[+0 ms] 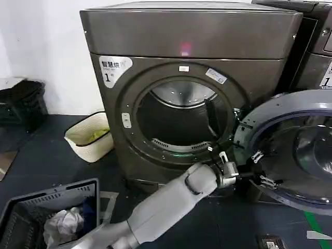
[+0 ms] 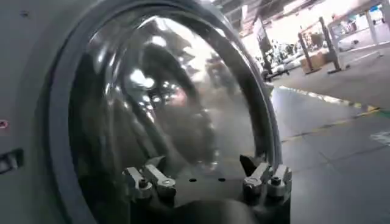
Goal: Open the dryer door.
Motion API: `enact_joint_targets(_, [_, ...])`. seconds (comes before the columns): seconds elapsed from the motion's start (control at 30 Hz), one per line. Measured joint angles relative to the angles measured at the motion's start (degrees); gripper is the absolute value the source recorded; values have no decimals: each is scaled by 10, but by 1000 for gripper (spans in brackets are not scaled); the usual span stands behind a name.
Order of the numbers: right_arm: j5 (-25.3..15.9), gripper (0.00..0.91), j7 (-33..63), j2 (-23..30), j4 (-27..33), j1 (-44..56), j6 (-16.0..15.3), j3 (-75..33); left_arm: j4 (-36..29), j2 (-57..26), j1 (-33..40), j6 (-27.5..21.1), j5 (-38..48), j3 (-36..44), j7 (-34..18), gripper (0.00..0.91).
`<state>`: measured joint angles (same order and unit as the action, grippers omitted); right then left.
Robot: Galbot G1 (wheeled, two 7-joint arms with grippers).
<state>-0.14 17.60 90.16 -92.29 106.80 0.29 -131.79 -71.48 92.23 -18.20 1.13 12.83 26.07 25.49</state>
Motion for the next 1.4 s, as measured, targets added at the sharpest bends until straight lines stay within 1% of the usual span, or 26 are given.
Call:
enact_joint_targets(0.1, [0,907,-2,0,-6,-4,0,5,-7,-1,-1,-11,19,-3,2,907])
enact_joint_targets(0.2, [4,907,-12,0,-13,-9,-3,11,-40,-1,-13,-23,36,2,17,907])
enact_joint_targets(0.3, [12,907,-22,-1,-27,-16,-8,21,-95,-1,-33,-32,38,7,23,907])
enact_joint_targets(0.4, [12,907,-29,-3,-39,-24,-8,33,-172,-8,-58,-50,51,2,22,907])
enact_joint_targets(0.47, [11,907,-32,-6,-44,-29,-8,42,-225,-58,-75,-64,66,1,17,907])
enact_joint_targets(0.67, [11,907,-36,-24,-45,-34,-6,64,-375,-273,-125,-97,65,-16,-13,907])
enact_joint_targets(0.77, [12,907,-38,-35,-41,-34,-6,74,-429,-364,-156,-101,54,-41,-18,907])
enact_joint_targets(0.8, [13,907,-39,-39,-39,-34,-6,78,-442,-393,-167,-110,54,-52,-20,907])
enact_joint_targets(0.93, [15,907,-41,-61,-27,-33,-5,95,-480,-492,-227,-158,61,-118,-39,907])
enact_joint_targets(1.03, [17,907,-44,-77,-17,-40,-5,111,-505,-559,-291,-202,76,-188,-66,907])
enact_joint_targets(1.17, [17,907,-47,-96,-2,-47,-3,130,-516,-642,-377,-248,94,-288,-97,907])
enact_joint_targets(1.27, [18,907,-48,-111,10,-52,4,144,-516,-693,-432,-286,132,-351,-121,907])
enact_joint_targets(1.33, [18,907,-50,-121,22,-57,10,151,-512,-724,-458,-324,176,-384,-150,907])
enact_joint_targets(1.4, [17,907,-52,-128,32,-61,12,158,-504,-749,-471,-373,239,-411,-178,907])
